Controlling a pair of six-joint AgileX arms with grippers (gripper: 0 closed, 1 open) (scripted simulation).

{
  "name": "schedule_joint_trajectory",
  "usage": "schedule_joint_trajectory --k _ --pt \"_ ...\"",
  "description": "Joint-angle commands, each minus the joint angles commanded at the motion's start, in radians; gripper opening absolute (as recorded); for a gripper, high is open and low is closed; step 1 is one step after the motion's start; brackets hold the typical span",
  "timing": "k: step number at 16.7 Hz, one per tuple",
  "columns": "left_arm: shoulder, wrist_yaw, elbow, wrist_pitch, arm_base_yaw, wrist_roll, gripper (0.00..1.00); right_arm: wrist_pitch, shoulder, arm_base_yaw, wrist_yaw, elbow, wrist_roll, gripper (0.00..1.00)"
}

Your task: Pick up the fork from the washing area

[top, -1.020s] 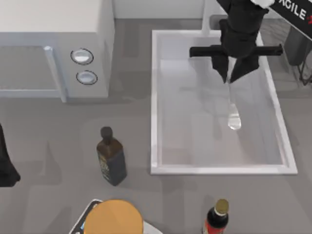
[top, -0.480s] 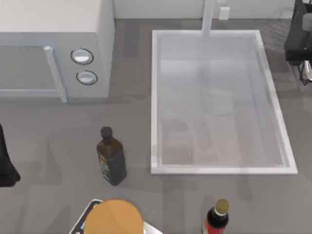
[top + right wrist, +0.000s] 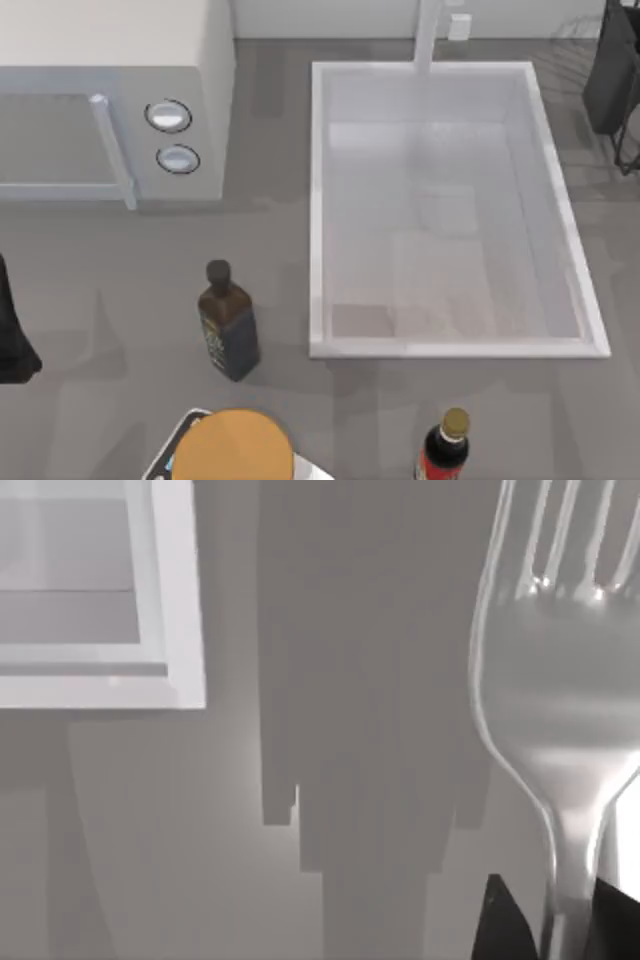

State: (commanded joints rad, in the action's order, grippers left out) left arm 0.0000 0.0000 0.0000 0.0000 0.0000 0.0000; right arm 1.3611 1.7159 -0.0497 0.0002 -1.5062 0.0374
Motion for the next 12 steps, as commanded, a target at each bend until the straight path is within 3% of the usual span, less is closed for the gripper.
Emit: schedule_joint_trajectory --k 6,12 --pt "0.0 0.0 0.0 0.0 0.0 0.0 1.0 -0.038 0.009 0.005 0.001 0.036 -0.002 0.0" --pt "0.0 0.0 0.0 0.0 0.0 0.0 1.0 -0.338 0.054 0.005 0.0 0.267 -0.005 0.0"
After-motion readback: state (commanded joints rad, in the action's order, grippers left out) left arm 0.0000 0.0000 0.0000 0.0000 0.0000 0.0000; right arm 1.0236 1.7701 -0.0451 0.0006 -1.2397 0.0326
